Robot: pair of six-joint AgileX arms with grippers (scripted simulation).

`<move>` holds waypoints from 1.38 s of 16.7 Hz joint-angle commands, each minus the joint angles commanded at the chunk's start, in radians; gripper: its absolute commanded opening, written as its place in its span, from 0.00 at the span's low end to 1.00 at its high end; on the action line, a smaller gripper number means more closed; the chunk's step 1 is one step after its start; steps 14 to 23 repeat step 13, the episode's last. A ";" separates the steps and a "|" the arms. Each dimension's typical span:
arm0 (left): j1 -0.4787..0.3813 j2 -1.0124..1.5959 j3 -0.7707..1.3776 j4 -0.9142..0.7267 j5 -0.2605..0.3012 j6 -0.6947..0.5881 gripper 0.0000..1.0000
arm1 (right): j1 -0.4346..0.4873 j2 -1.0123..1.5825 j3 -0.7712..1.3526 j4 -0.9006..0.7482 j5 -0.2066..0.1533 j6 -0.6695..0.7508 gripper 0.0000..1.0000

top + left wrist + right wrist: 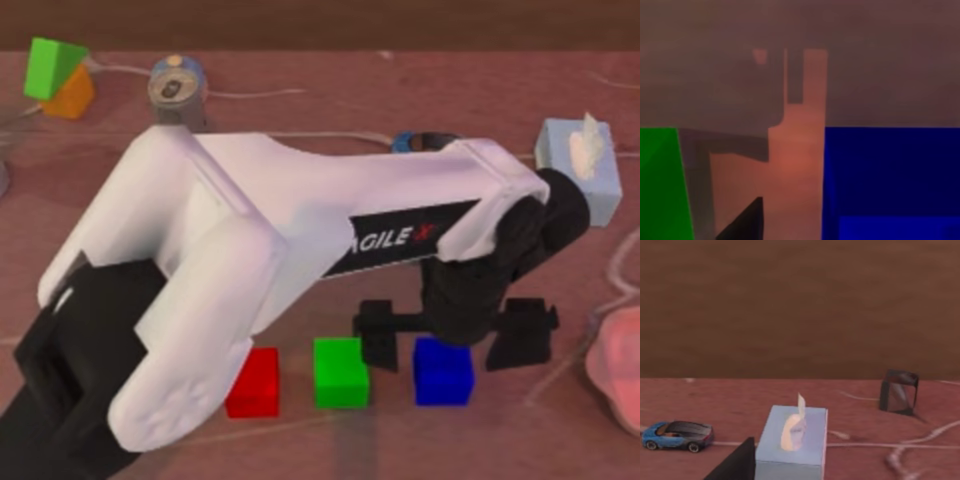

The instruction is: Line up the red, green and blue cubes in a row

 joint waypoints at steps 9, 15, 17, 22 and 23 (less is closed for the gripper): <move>0.007 -0.031 0.115 -0.152 0.003 -0.002 1.00 | 0.000 0.000 0.000 0.000 0.000 0.000 1.00; 0.017 -0.055 0.184 -0.238 -0.001 -0.005 1.00 | 0.000 0.000 0.000 0.000 0.000 0.000 1.00; 0.017 -0.055 0.184 -0.238 -0.001 -0.005 1.00 | 0.000 0.000 0.000 0.000 0.000 0.000 1.00; 0.017 -0.055 0.184 -0.238 -0.001 -0.005 1.00 | 0.000 0.000 0.000 0.000 0.000 0.000 1.00; 0.017 -0.055 0.184 -0.238 -0.001 -0.005 1.00 | 0.000 0.000 0.000 0.000 0.000 0.000 1.00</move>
